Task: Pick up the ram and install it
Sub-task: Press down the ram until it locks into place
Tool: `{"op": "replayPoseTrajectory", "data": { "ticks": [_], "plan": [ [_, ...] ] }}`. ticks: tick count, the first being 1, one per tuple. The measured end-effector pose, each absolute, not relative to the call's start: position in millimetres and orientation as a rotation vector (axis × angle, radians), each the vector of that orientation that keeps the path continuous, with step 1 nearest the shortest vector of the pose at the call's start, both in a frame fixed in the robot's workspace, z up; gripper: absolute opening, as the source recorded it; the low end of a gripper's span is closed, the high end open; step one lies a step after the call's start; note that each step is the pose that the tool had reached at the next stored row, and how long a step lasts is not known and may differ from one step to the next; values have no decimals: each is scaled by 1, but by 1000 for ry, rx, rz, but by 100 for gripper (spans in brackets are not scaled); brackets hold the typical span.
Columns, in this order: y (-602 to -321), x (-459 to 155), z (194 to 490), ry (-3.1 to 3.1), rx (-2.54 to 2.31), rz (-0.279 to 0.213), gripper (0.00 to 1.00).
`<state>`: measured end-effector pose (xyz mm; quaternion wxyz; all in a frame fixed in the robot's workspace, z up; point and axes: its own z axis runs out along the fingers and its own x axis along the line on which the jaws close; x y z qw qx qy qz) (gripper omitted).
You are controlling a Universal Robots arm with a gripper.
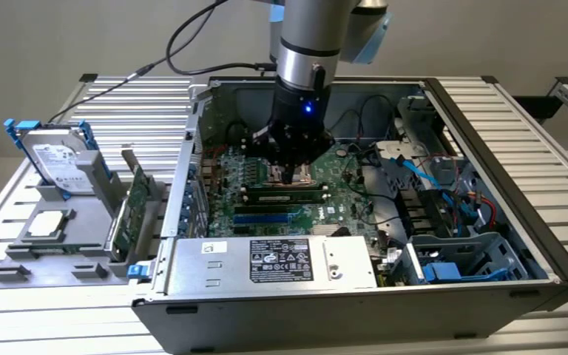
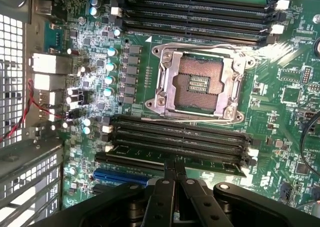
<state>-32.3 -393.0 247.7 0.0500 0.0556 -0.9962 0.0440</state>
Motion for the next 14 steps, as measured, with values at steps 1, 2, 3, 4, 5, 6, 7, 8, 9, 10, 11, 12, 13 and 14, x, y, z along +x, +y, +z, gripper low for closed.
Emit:
{"op": "replayPoseTrajectory", "data": {
  "ticks": [1, 2, 3, 4, 5, 6, 7, 8, 9, 10, 11, 12, 13, 14],
  "plan": [
    [-394, -32, 248, -3034, 168, 135, 11],
    [-395, -32, 248, -3034, 167, 136, 11],
    [-396, -32, 248, -3034, 165, 136, 11],
    [-397, -32, 249, -3034, 164, 136, 11],
    [-398, -32, 250, -3034, 164, 135, 11],
    [-399, -32, 250, -3034, 164, 131, 11],
    [-399, -32, 250, -3034, 164, 130, 11],
    [-399, -32, 250, -3034, 164, 130, 11],
    [-399, -32, 250, -3034, 164, 130, 11],
    [-399, -32, 250, -3034, 164, 130, 11],
    [-399, -32, 250, -3034, 164, 130, 11],
    [-399, -32, 250, -3034, 164, 130, 11],
    [-399, -32, 250, -3034, 164, 130, 11],
    [-399, -32, 250, -3034, 164, 130, 11]
  ]
}}
